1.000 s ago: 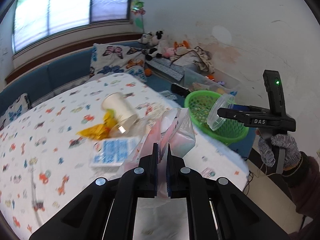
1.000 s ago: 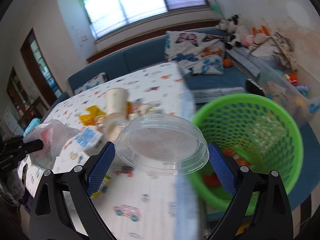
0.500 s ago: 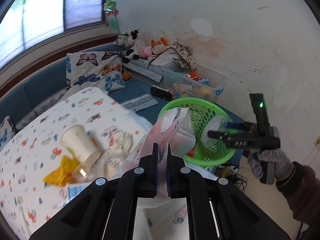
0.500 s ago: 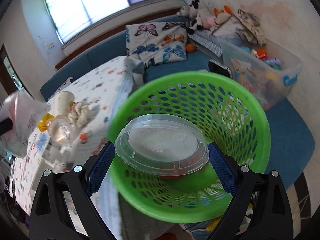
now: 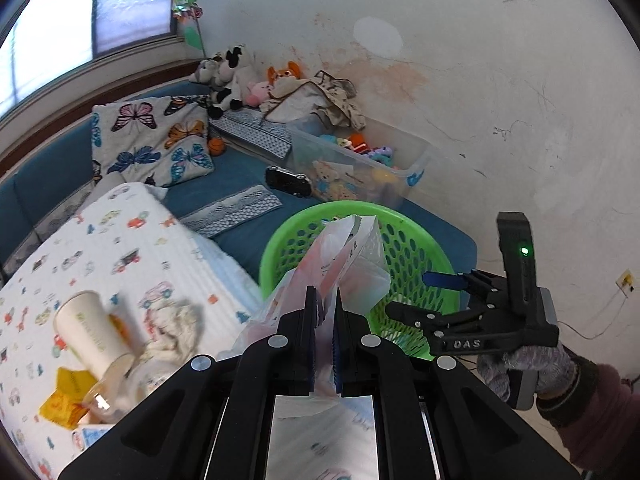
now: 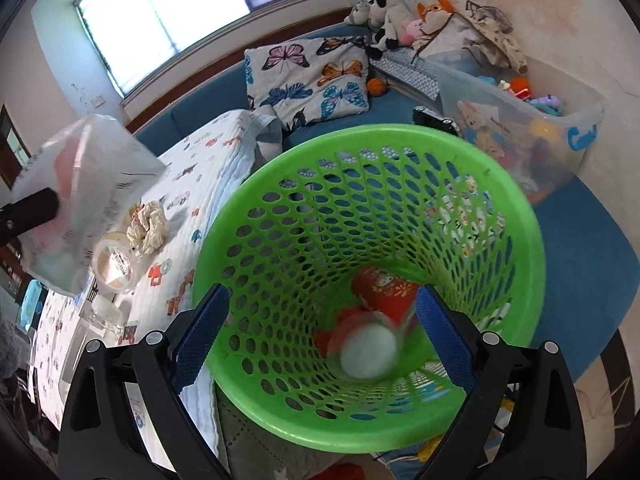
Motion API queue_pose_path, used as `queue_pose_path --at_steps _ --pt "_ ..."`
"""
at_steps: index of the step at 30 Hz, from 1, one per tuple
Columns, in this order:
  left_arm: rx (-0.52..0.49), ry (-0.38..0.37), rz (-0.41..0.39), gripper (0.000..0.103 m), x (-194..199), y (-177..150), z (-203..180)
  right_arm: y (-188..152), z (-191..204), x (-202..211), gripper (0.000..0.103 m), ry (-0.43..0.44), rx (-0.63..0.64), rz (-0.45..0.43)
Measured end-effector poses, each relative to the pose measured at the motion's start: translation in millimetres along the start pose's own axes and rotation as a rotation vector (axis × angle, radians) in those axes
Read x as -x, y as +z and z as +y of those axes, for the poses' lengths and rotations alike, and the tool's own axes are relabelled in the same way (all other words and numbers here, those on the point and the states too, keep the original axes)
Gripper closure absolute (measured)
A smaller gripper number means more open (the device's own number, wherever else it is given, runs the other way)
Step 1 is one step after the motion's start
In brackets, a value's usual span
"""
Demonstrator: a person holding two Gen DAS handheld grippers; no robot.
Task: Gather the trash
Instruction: 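Lift the plastic bag into the green basket and open the left gripper, then move the left gripper to the clear plastic bottle and grasp it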
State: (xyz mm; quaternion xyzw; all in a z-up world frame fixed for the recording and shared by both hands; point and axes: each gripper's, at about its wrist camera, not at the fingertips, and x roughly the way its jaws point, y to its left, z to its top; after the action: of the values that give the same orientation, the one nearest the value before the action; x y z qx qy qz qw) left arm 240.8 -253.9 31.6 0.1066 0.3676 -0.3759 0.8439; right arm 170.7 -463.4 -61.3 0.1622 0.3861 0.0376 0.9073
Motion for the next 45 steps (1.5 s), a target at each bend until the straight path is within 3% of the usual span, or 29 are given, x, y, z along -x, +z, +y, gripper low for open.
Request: queue_pose_path --at_steps 11,23,27,32,45 --pt "-0.022 -0.070 0.023 0.097 -40.4 18.7 -31.4 -13.8 -11.5 37.5 0.009 -0.048 0.004 -0.040" --pt "-0.033 -0.046 0.084 0.095 -75.5 24.0 -42.7 -21.6 -12.2 44.3 0.009 -0.056 0.008 -0.040" --pt "-0.029 -0.043 0.097 0.086 -81.9 21.9 -40.7 -23.3 -10.9 44.6 0.009 -0.054 0.005 -0.038" --pt "-0.021 -0.040 0.066 0.062 -76.3 21.3 -37.9 -22.9 -9.2 45.0 0.009 -0.051 0.004 -0.039" --pt "-0.008 0.023 -0.019 0.045 -12.9 -1.8 -20.6 -19.9 16.1 53.0 0.009 -0.023 0.039 -0.057"
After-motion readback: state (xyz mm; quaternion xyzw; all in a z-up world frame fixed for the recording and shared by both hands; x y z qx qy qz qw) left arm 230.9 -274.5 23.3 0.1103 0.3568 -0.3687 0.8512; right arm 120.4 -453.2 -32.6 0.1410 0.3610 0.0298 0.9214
